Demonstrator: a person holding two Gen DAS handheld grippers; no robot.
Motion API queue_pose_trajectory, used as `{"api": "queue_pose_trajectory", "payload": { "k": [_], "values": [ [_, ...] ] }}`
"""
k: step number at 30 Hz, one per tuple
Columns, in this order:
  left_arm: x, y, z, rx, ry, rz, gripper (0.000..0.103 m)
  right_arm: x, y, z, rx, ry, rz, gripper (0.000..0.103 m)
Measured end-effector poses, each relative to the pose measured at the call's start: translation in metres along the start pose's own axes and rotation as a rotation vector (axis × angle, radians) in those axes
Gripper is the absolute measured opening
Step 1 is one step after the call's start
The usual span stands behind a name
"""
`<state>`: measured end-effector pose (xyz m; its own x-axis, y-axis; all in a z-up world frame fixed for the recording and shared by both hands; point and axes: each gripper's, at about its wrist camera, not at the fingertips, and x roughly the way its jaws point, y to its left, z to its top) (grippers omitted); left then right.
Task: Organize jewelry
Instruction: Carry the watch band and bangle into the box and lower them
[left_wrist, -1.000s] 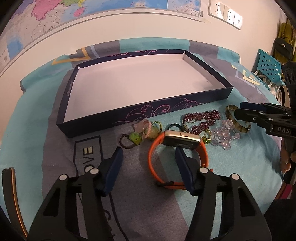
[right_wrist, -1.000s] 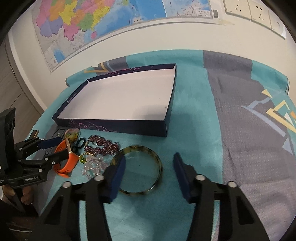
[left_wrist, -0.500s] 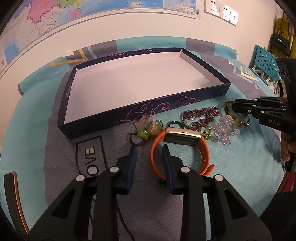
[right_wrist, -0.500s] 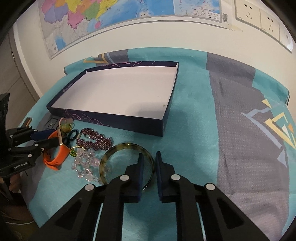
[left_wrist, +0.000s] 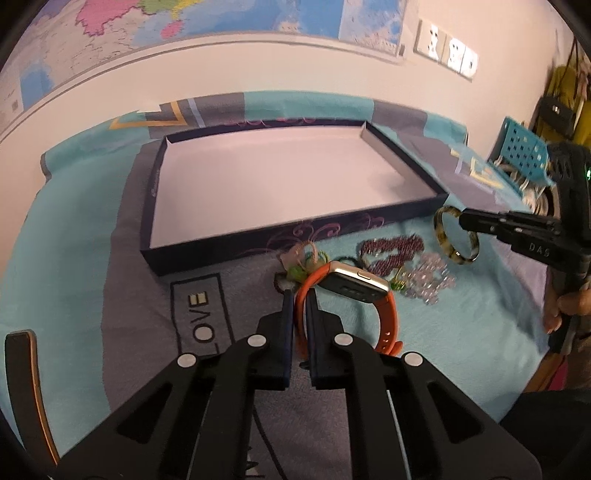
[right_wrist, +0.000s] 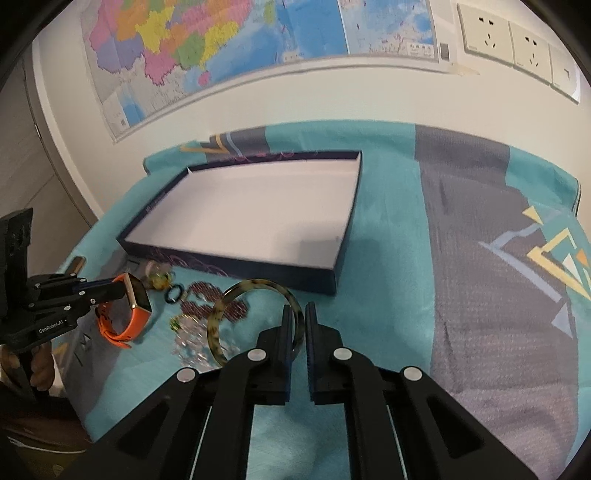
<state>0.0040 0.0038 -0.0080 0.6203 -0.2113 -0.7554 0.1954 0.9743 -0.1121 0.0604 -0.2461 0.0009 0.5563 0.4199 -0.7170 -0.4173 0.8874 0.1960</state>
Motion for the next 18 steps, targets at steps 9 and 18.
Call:
{"api": "queue_pose_trajectory", "payload": {
  "k": [9,18],
  "values": [
    [-0.011,0.034,0.037,-0.132,-0.064,-0.029,0.007,-0.004,0.015,0.034,-0.057,-0.060,0.014,0.005],
    [0.017,0.058,0.081,-0.207,-0.069,0.028,0.009,0.030,0.024,0.084,-0.124,-0.061,-0.013,0.005]
  ]
}}
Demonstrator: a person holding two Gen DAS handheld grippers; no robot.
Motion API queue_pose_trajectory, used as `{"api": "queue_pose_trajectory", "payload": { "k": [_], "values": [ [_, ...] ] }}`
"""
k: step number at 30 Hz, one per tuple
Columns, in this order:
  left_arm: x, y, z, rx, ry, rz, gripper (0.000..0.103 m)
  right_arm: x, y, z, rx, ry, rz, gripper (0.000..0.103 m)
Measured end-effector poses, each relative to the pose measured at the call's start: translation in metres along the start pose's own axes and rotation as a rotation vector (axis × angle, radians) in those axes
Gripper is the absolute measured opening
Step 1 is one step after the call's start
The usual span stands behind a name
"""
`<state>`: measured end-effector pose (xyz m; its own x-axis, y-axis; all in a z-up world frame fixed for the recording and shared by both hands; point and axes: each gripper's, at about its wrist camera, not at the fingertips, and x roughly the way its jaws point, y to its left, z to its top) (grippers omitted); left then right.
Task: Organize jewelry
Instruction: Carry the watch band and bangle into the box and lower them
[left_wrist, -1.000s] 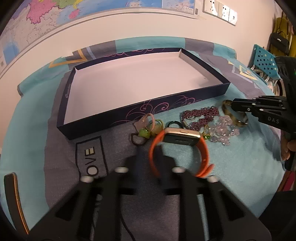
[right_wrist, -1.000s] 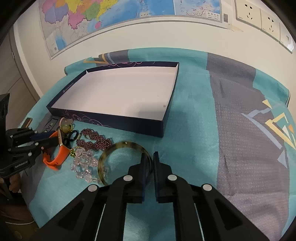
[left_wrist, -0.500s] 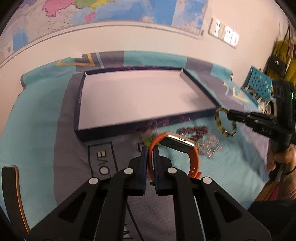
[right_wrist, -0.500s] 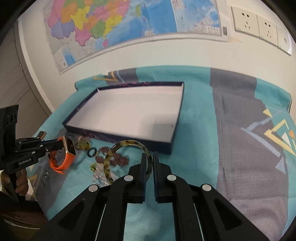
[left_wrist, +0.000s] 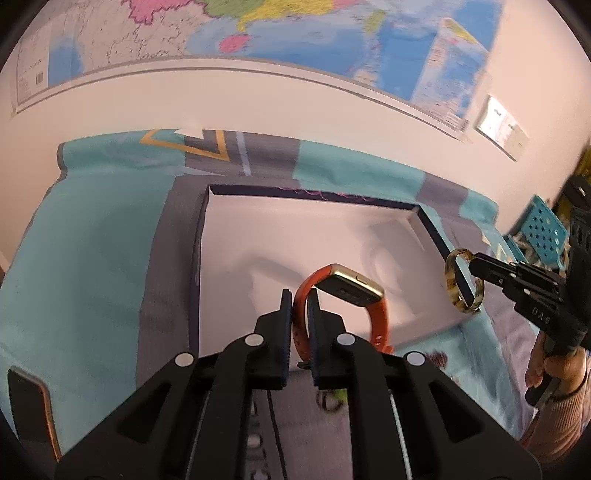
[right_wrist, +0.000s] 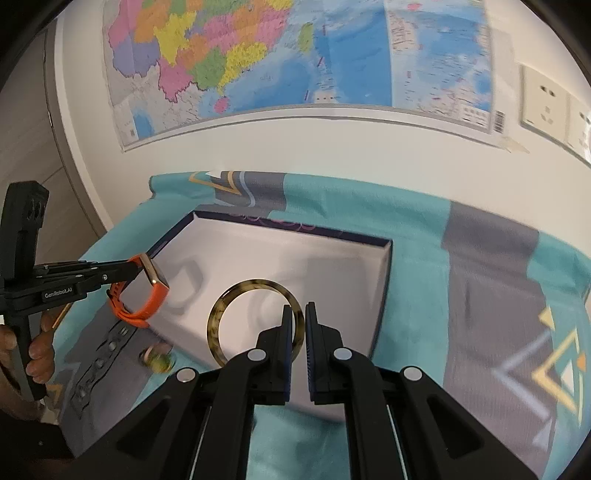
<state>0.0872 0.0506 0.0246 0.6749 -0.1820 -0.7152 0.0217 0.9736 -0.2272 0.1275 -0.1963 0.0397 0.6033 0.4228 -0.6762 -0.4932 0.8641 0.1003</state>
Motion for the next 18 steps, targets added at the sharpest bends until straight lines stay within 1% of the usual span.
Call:
{"api": "queue_pose_trajectory", "payload": {
  "k": [5,7,11,14,18],
  "values": [
    [0.020,0.003,0.022,-0.031,-0.004,0.024,0.010,0.029,-0.002,0.022,-0.017,0.020,-0.008,0.005],
    [0.027,0.005,0.029,-0.042,-0.005,0.033,0.010,0.039,-0.003,0.026,-0.014,0.032,-0.008,0.005],
    [0.040,0.007,0.042,-0.067,-0.002,0.029,0.010,0.058,-0.006,0.034,-0.013,0.055,-0.016,0.005],
    [0.055,0.009,0.051,-0.096,0.017,0.028,0.010,0.071,-0.007,0.040,-0.016,0.074,-0.031,0.005],
    [0.072,0.009,0.056,-0.114,0.039,0.051,0.010,0.088,-0.010,0.046,-0.015,0.102,-0.045,0.005]
  ]
}}
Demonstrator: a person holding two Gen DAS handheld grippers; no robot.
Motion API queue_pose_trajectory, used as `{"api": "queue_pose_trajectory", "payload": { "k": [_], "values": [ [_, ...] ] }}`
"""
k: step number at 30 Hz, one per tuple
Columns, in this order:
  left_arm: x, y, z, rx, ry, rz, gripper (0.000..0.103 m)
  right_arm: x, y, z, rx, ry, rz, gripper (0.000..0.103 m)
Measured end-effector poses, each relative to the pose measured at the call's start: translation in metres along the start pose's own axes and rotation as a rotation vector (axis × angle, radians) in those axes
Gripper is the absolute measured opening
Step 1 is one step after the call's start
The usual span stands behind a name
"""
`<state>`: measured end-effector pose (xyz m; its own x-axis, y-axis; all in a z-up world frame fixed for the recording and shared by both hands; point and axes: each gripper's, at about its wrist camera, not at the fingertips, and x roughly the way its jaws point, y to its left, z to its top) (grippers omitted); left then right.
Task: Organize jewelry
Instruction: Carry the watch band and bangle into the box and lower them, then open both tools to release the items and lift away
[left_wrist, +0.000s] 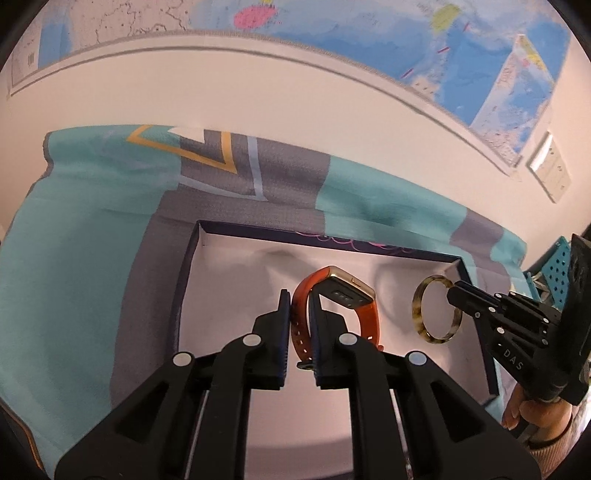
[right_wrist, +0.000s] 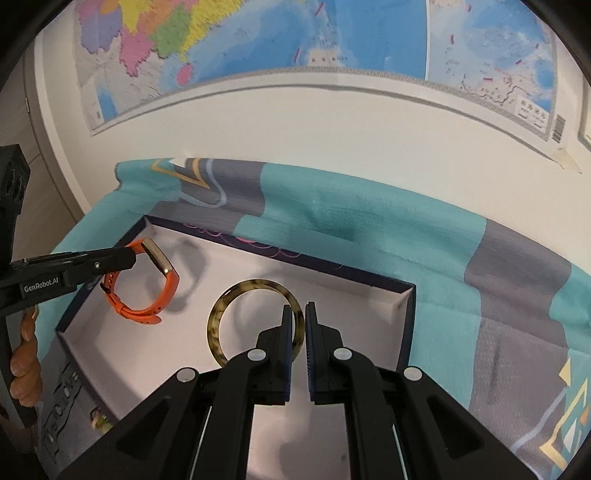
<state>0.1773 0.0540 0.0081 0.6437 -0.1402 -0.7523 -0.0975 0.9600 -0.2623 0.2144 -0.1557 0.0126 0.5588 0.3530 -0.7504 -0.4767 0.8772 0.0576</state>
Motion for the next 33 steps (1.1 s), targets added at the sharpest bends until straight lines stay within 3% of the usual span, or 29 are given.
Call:
{"api": "queue_pose_trajectory", "payload": {
  "k": [15,27,30,33],
  "values": [
    [0.036,0.003,0.012,-0.093,0.067,0.026,0.011,0.030,0.002,0.017,-0.008,0.077,-0.025,0.006],
    [0.053,0.001,0.015,-0.143,0.101,0.058,0.010,0.042,-0.004,0.024,0.016,0.090,-0.060,0.006],
    [0.054,0.000,0.015,-0.142,0.102,0.059,0.012,0.040,-0.006,0.023,0.024,0.082,-0.061,0.008],
    [0.054,0.000,0.015,-0.136,0.102,0.038,0.023,0.032,-0.008,0.022,0.035,0.059,-0.055,0.010]
  ]
}}
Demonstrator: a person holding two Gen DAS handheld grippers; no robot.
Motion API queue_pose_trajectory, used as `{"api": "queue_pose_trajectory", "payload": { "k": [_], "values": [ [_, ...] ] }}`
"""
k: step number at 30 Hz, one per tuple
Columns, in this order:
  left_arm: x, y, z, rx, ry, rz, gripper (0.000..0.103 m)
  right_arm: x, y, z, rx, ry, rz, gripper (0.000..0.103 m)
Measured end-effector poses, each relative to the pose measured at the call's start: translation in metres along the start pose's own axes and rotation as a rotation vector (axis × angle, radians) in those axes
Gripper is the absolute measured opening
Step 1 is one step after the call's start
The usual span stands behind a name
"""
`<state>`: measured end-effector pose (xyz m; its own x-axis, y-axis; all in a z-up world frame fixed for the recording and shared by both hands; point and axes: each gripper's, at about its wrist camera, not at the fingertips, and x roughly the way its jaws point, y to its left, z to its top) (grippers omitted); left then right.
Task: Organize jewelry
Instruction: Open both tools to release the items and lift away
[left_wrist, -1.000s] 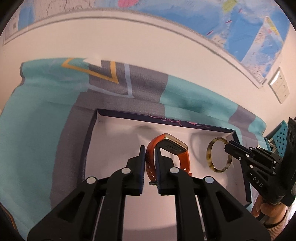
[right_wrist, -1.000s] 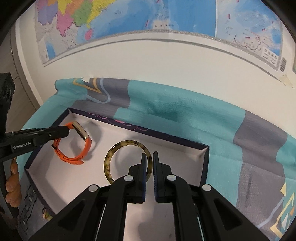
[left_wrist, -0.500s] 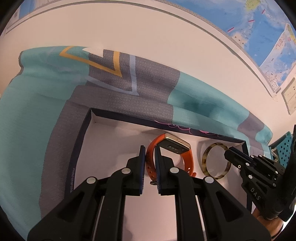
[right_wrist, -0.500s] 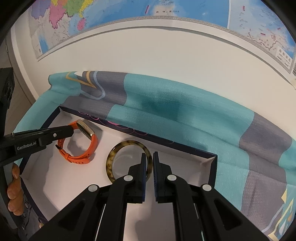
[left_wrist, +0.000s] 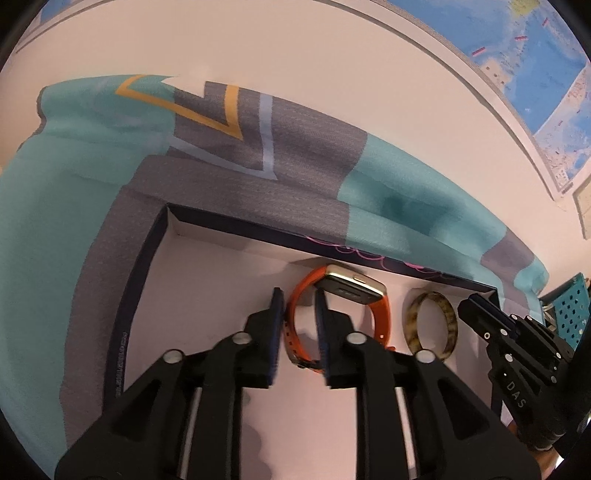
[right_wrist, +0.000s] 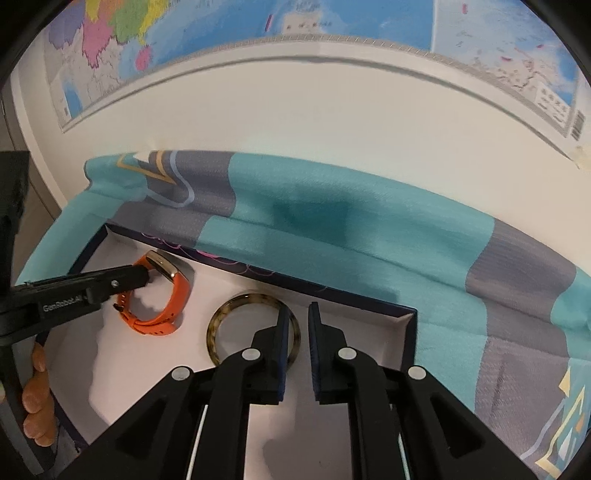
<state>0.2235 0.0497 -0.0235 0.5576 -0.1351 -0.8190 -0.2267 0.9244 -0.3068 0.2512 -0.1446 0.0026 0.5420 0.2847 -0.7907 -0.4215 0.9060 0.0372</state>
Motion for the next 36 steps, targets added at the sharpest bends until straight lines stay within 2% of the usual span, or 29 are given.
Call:
{"api": "queue_pose_trajectory", "payload": {
  "k": [2,7,12,18,26,36],
  "values": [
    [-0.004,-0.001,-0.002,0.014,-0.013,0.010,0.035,-0.010,0.000,-0.003,0.004,-0.023,0.018,0.018],
    [-0.031,-0.005,-0.009,0.082,-0.095,0.032,0.050,-0.049,0.003,-0.017,-0.008,-0.104,0.085,0.030],
    [-0.067,-0.007,-0.025,0.153,-0.157,-0.001,0.054,-0.092,0.018,-0.046,-0.054,-0.164,0.157,0.038],
    [-0.111,-0.003,-0.062,0.281,-0.240,-0.030,0.061,-0.120,0.033,-0.096,-0.091,-0.156,0.254,0.039],
    [-0.136,0.014,-0.110,0.373,-0.239,-0.066,0.062,-0.124,0.043,-0.144,-0.082,-0.103,0.260,0.041],
    [-0.139,0.023,-0.157,0.435,-0.214,-0.072,0.063,-0.122,0.050,-0.168,-0.076,-0.070,0.256,0.046]
  ]
}}
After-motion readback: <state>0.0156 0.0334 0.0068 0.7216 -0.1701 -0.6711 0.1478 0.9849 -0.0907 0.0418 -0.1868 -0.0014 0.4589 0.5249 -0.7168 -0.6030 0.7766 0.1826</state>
